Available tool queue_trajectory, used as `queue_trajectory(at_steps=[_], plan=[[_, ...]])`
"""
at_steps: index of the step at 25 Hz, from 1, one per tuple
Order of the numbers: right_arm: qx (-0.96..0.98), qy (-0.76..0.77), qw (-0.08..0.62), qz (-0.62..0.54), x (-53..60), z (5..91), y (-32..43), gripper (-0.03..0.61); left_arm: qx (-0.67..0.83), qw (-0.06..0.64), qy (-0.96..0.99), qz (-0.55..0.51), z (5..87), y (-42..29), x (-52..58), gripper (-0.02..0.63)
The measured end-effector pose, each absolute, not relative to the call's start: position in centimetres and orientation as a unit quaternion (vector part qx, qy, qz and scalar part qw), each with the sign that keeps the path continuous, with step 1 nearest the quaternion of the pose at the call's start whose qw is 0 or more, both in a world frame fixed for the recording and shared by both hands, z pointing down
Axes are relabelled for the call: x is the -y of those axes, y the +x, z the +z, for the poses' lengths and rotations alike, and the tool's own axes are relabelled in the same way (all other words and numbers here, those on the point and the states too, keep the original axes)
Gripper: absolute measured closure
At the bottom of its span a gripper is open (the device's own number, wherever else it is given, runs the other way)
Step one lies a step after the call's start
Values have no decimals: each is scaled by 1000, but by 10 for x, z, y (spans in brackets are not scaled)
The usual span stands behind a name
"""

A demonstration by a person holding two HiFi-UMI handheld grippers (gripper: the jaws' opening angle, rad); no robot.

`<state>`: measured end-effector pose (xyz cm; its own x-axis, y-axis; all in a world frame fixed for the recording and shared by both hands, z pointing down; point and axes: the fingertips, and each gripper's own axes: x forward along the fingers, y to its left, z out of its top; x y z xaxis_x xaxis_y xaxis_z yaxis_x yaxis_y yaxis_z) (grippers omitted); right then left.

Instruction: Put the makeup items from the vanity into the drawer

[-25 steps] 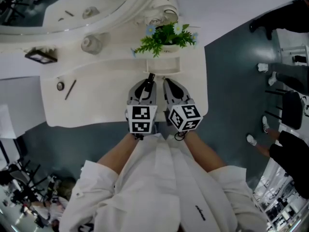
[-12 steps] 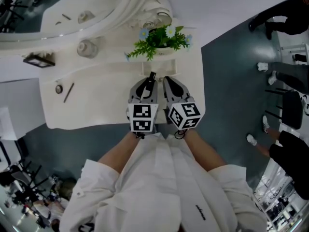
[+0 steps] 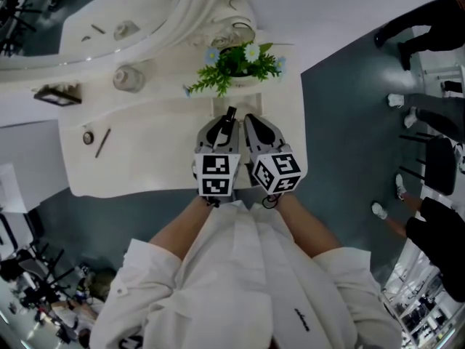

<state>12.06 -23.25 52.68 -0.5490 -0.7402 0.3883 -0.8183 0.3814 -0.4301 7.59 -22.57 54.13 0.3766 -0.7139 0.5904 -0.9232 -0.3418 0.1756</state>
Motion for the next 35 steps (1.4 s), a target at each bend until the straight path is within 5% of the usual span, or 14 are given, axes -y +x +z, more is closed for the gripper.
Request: queue_trajectory(at_steps=[35], plan=[[822, 480, 65, 301, 249, 535, 129, 560, 496, 251, 799, 230, 557, 92, 252, 499]])
